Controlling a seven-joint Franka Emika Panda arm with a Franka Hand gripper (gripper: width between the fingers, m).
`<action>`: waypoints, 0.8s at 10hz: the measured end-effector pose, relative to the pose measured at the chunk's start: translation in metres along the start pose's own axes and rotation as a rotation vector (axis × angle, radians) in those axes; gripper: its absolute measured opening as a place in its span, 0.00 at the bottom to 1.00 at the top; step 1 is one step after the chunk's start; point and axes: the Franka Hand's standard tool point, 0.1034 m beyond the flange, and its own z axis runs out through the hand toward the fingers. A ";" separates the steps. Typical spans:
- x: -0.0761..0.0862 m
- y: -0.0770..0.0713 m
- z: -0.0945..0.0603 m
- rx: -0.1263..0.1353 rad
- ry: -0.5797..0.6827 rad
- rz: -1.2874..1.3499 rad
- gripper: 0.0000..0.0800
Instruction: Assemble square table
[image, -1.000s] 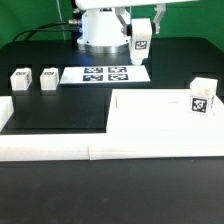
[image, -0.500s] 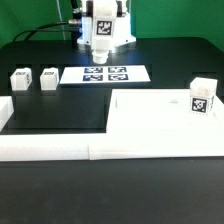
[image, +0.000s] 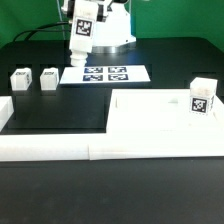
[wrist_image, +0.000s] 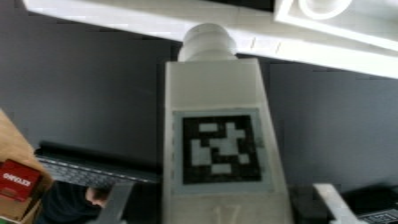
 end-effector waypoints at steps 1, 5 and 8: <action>0.005 -0.005 0.010 0.012 -0.002 0.004 0.36; 0.053 -0.068 0.031 0.096 0.005 0.069 0.36; 0.048 -0.064 0.033 0.087 0.010 0.063 0.36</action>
Offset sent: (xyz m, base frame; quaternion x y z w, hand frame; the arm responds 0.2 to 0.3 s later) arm 0.0622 0.0595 -0.0002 0.0054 0.0022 0.0753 0.9971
